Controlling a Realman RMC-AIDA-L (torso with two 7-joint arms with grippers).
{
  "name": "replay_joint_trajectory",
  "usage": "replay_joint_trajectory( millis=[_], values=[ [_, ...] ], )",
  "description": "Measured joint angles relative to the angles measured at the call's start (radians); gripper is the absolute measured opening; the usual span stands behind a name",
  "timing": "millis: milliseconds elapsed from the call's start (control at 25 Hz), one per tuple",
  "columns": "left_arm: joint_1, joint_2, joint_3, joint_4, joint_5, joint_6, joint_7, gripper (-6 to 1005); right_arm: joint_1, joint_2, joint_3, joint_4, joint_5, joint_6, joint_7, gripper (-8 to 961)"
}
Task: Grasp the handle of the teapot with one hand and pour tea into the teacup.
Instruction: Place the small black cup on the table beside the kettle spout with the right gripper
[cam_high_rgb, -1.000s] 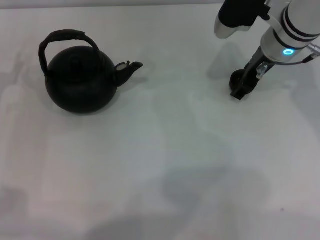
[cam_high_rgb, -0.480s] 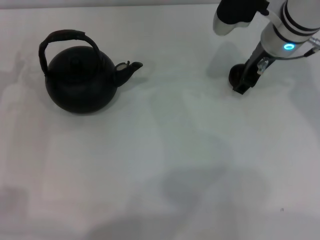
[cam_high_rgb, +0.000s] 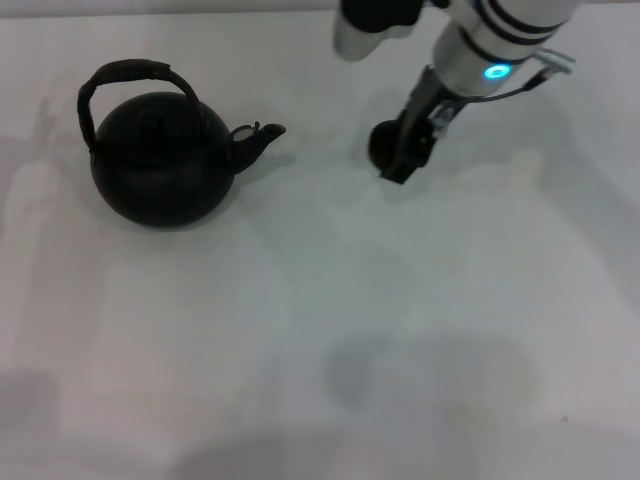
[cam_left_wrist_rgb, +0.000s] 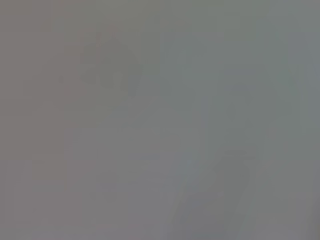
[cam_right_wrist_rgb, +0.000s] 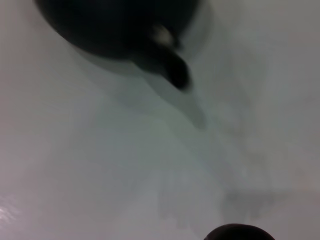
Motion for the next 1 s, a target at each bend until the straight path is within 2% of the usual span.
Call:
replay_joint_trajectory(
  millis=[40,80,480,760,1000],
  values=[
    [-0.003,0.000,0.003,0.000,0.000,0.000,0.000,885,0.024,0.000,-0.044,0.008,0.044,-0.003,-0.001,727],
    [-0.003,0.000,0.003,0.000,0.000,0.000,0.000,885,0.024,0.000,-0.044,0.008,0.044,-0.003,-0.001,727],
    [-0.008,-0.003,-0.001,0.010,0.000,0.000,0.028,885,0.096,0.000,-0.332,0.015,0.234,-0.066,-0.002,727],
    [-0.014,-0.003,-0.002,0.012,0.000,0.000,0.028,885,0.107,0.000,-0.432,0.015,0.289,-0.132,0.003,728],
    [-0.015,-0.003,-0.002,0.012,0.000,0.000,0.028,884,0.103,0.000,-0.476,0.024,0.322,-0.168,0.003,728]
  ],
)
